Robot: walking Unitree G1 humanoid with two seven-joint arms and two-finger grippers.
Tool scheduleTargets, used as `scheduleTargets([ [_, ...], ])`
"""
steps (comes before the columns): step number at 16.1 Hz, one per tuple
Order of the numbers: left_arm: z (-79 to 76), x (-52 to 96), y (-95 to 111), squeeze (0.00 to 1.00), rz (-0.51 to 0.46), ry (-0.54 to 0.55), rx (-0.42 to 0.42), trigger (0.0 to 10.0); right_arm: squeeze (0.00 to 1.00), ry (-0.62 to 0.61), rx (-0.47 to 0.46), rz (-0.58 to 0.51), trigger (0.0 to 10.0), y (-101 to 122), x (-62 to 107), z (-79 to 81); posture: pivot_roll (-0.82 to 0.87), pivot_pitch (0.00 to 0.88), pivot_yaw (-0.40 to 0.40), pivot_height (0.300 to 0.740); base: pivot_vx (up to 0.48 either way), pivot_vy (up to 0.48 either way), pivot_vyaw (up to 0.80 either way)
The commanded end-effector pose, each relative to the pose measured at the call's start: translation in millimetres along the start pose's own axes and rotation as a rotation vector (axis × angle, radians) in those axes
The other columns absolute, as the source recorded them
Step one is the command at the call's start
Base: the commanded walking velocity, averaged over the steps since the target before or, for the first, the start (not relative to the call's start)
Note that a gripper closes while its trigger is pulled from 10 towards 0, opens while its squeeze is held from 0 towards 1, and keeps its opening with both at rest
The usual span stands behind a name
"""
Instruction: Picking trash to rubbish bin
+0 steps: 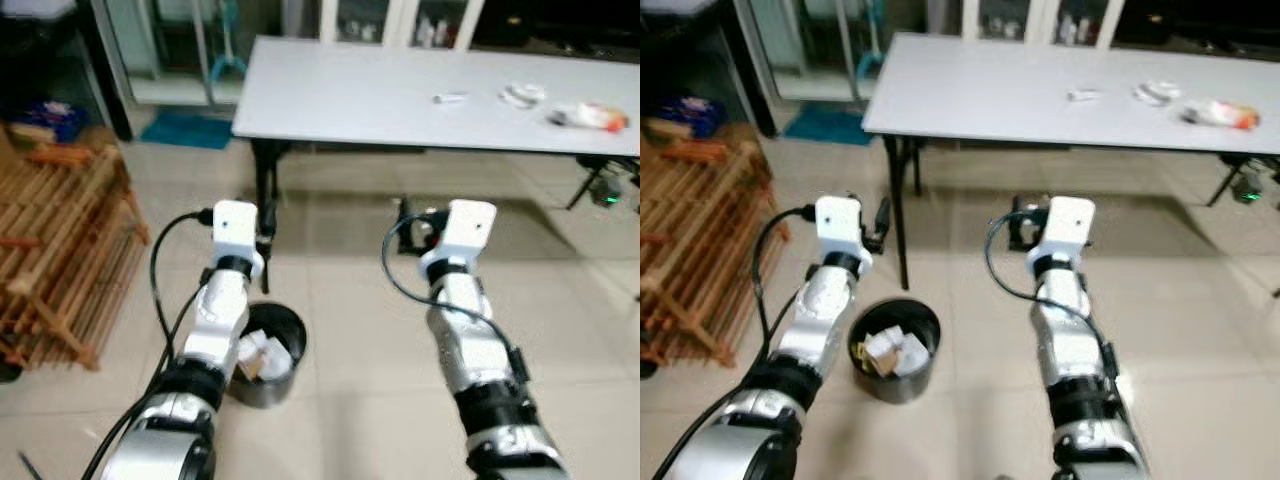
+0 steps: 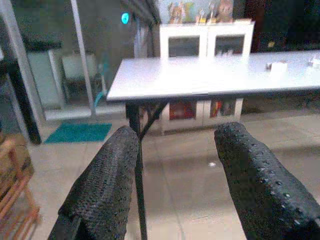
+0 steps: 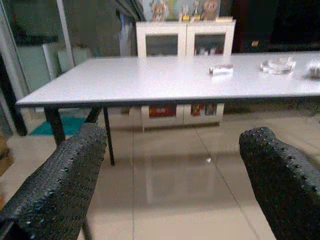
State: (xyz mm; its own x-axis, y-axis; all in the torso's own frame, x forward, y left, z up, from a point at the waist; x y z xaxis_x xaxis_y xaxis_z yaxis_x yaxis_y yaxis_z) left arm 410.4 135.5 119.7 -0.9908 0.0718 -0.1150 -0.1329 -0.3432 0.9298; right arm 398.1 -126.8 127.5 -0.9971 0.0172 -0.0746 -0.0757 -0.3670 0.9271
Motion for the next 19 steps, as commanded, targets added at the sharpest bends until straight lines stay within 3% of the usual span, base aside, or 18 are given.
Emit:
scheduleTargets([
  [1,0.7,-1.8,2.5,0.0,-0.002,0.006,0.001,10.0,0.0,0.011,0.017,-0.005,10.0,3.8,-1.1,2.5,-0.01,0.013,-0.01,0.74,0.0,-0.48,0.45],
  [13,-1.3,-1.8,2.6,0.0,0.001,-0.002,0.004,10.0,0.0,-0.001,0.015,0.035,10.0,-2.6,-0.3,-0.6,-0.01,0.029,-0.007,0.74,0.0,-0.475,0.0],
  [19,-10.0,-0.3,3.7,0.0,-0.005,-0.035,0.032,10.0,0.0,0.006,0.021,0.065,10.0,-9.5,0.4,1.8,-0.01,0.01,-0.002,0.74,0.0,-0.051,0.0],
])
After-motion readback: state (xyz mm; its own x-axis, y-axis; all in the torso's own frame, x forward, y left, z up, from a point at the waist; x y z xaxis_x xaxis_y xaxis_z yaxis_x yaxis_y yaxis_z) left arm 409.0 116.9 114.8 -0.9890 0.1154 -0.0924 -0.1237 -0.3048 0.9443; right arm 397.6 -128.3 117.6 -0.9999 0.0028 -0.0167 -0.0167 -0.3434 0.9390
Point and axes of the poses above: a point about 5 cm out from each wrist's last joint towards the gripper, its own x axis pointing back from the gripper into the wrist, its own y axis along the axis of the wrist's last joint, z = x × y, the point moved 6 cm from there along -x, pointing out of the wrist towards the gripper, and after that the axes turned 15 degrees about -x, right-handed, at the moved point
